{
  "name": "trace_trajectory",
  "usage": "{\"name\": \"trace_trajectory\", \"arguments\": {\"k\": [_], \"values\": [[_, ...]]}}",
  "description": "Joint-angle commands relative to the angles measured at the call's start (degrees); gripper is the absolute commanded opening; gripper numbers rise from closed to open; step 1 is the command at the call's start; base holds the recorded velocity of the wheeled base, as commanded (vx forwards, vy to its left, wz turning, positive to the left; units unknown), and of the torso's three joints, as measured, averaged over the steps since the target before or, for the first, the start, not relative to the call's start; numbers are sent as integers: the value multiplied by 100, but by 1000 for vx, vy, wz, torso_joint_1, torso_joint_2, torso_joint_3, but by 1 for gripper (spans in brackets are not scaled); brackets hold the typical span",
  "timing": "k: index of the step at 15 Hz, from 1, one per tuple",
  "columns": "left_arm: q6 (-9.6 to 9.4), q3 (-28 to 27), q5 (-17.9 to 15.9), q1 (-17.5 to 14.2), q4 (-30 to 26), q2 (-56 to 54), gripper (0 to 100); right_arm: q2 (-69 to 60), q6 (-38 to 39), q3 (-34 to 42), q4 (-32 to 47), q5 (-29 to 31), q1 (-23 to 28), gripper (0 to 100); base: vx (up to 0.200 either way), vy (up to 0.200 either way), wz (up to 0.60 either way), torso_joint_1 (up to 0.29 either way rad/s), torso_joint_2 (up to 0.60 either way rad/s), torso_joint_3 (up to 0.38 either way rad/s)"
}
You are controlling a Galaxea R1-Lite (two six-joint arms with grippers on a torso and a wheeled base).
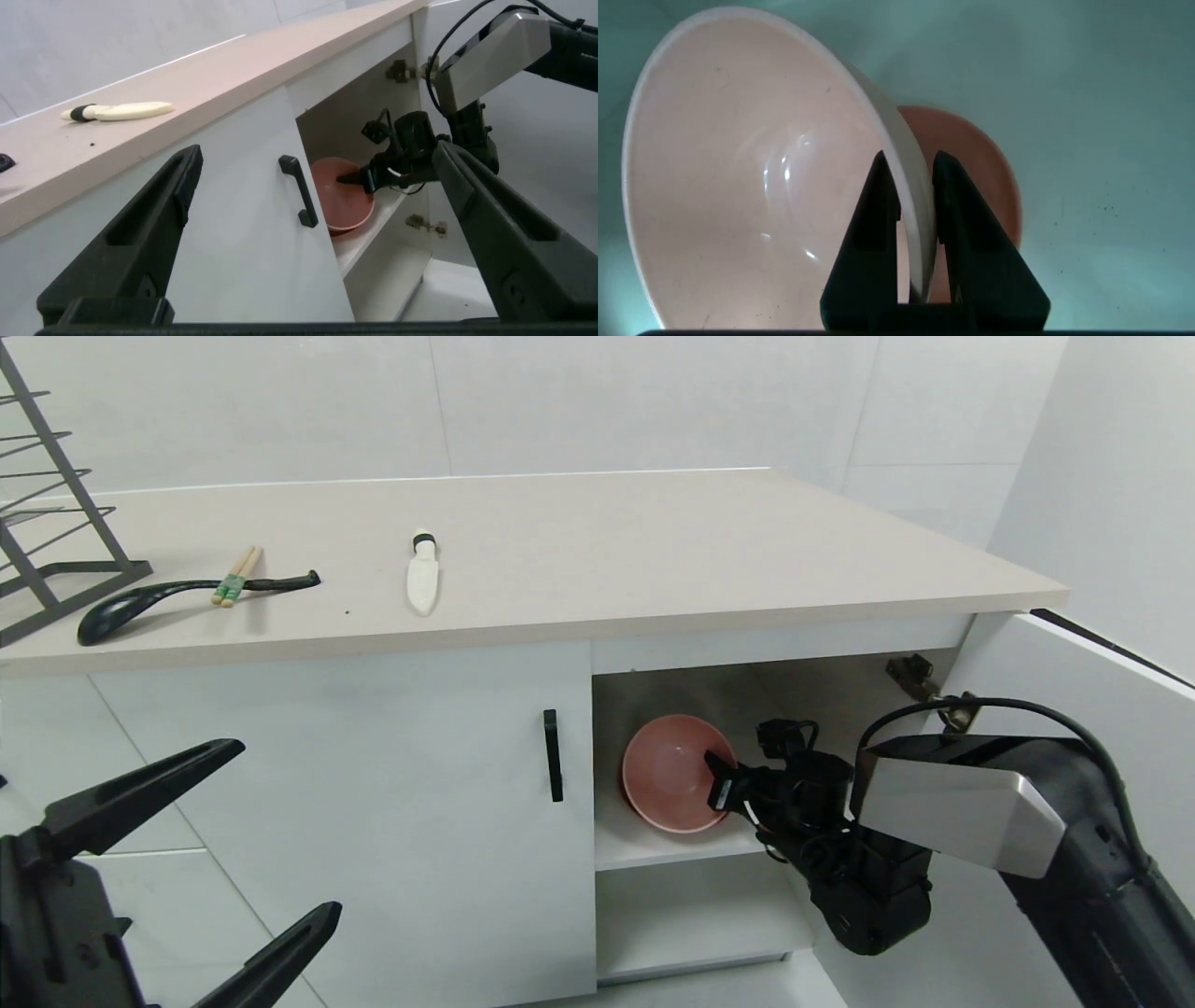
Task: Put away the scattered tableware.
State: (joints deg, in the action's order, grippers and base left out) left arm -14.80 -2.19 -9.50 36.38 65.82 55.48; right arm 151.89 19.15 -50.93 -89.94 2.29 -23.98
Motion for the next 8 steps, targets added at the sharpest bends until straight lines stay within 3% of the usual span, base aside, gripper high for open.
{"name": "trace_trajectory", "arguments": {"k": [1,4,5,8], "values": [[-5,0,-8,1,1,7,100,33,1,-13,-6,8,7,0,0,0,0,0,0,0],[-5,0,-8,1,10,-11,100,33,-34,4,-6,17,7,0,0,0,0,0,0,0],[-5,0,0,1,10,-11,100,42,-34,4,-6,17,7,100,0,0,0,0,0,0],[-14,0,0,1,10,-20,100,42,-113,57,-6,34,16,100,0,0,0,0,0,0]]}}
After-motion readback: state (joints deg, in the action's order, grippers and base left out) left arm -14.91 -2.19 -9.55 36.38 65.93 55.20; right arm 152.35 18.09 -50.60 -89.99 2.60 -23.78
